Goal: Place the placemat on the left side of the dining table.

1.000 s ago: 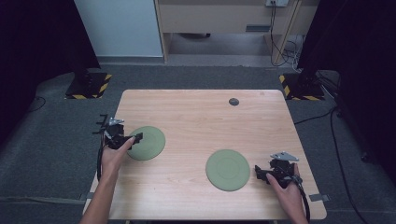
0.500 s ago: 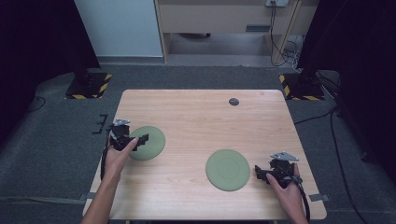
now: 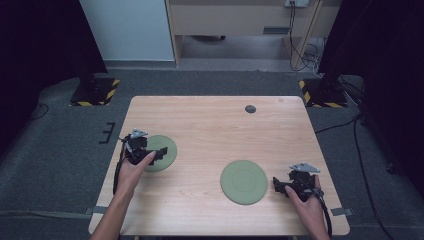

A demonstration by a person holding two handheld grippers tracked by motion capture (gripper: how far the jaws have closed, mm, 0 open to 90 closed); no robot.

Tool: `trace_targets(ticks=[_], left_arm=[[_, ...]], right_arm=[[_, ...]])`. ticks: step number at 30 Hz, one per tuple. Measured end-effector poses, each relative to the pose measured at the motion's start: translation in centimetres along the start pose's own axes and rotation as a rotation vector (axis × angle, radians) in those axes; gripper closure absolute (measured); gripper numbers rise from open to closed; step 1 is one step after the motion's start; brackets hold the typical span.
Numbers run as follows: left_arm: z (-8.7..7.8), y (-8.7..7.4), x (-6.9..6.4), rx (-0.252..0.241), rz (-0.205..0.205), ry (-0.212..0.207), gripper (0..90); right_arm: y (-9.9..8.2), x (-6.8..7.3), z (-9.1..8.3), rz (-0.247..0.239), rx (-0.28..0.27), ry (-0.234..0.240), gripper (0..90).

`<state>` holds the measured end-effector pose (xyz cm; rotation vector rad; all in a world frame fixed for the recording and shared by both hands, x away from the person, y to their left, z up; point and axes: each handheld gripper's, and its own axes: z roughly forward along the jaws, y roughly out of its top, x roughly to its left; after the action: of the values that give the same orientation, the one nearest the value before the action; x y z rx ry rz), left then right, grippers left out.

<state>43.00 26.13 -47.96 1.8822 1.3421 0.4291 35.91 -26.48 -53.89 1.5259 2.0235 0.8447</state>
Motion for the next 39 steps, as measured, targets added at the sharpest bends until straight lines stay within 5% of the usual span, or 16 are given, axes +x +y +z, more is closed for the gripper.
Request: trace_targets(ticks=[39], left_arm=[[-0.4, -1.8, -7.6, -0.011, 0.158, -0.173, 5.6]], right_arm=[[0.0, 0.0, 0.0, 0.0, 0.0, 0.0, 2.4]])
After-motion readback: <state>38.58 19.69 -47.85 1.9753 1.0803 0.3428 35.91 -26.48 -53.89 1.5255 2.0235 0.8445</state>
